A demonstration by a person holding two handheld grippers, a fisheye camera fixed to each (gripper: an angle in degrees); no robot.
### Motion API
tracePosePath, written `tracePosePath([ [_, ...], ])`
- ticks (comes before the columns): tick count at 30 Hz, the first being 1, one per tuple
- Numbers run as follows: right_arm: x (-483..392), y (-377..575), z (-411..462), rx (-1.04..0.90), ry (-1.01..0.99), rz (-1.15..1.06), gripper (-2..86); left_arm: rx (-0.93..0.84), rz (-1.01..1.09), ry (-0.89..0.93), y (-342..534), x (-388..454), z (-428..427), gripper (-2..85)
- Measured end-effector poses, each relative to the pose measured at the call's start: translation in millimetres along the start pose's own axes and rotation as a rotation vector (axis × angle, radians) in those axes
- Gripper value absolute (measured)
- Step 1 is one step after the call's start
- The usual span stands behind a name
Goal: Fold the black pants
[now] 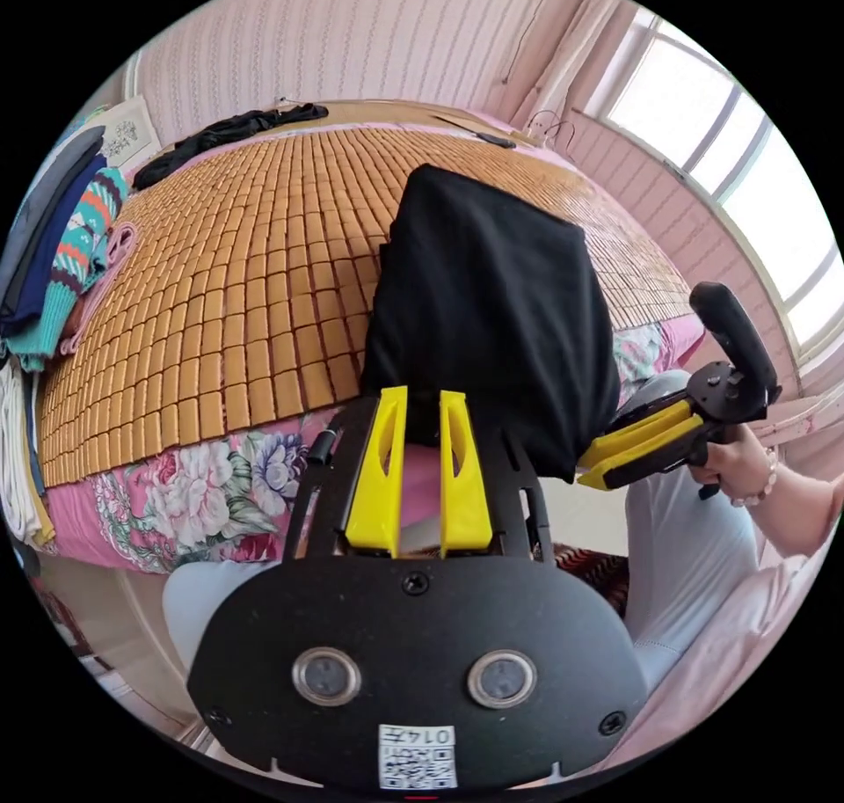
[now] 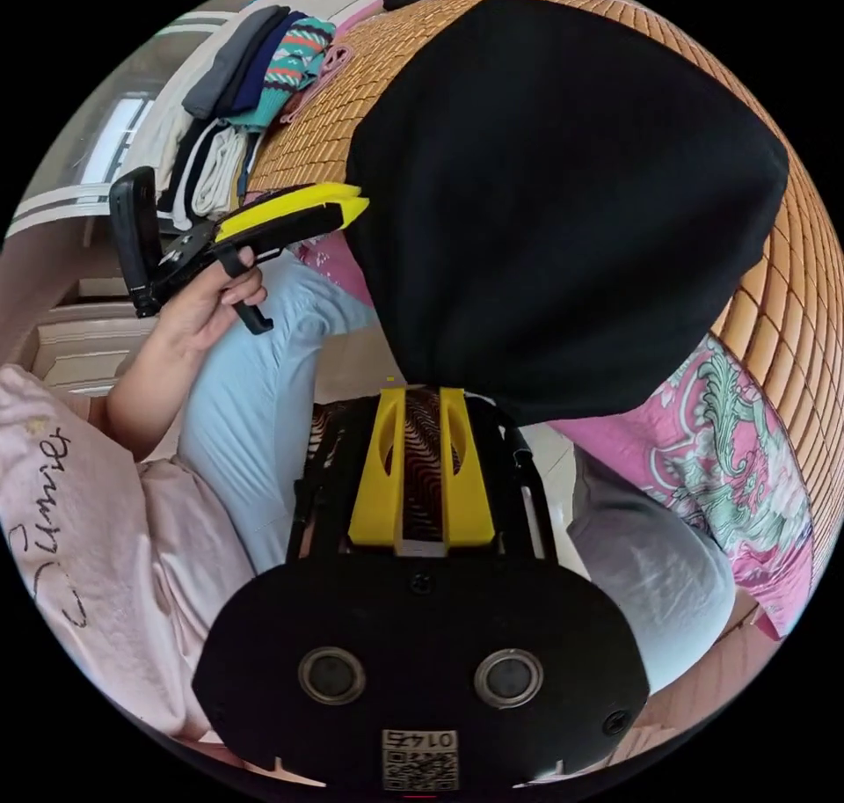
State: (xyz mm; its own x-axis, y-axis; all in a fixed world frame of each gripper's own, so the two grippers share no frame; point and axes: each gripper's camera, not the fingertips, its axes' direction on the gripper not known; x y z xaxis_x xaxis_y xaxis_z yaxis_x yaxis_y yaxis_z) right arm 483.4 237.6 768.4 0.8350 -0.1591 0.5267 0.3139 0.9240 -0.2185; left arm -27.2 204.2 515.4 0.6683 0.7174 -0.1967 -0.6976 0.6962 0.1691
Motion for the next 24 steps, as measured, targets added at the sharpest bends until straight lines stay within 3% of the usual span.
tracePosePath([
  [3,-10.0,19.9,-31.1,0.091,0.044,-0.063,6.2,0.051,0.011,-0.020,-10.0,-1.5,-20.6,6.2],
  [6,11.8,44.8,-83.4,0.325,0.039,0.004,7.7,0.182,0.017,-0.081,-24.8,-11.3,-49.1,8.2],
  [8,48.4,64.3,-113.5,0.552,-0.018,0.124,11.8,0.277,0.007,-0.017,-39.5,-23.5,-53.8,11.5],
  [10,77.3,73.7,-118.6,0.662,-0.086,0.209,13.4,0.266,-0.038,0.170,-71.8,-45.3,-33.2,17.0],
  [14,115.7,75.6,-99.2,0.668,-0.177,0.337,14.0,0.141,-0.055,0.334,-113.8,-63.4,23.2,17.9],
  [17,122.0,77.2,-84.8,0.684,-0.278,0.344,10.1,-0.071,-0.075,0.444,-133.5,-65.9,72.0,13.5],
  [19,124.8,75.7,-79.6,0.658,-0.354,0.332,7.2,-0.087,-0.086,0.535,-140.0,-65.8,83.7,8.7],
  [24,135.4,86.4,-90.1,0.661,-0.485,0.315,3.0,-0.085,0.008,0.493,-167.3,-40.7,85.3,6.1],
])
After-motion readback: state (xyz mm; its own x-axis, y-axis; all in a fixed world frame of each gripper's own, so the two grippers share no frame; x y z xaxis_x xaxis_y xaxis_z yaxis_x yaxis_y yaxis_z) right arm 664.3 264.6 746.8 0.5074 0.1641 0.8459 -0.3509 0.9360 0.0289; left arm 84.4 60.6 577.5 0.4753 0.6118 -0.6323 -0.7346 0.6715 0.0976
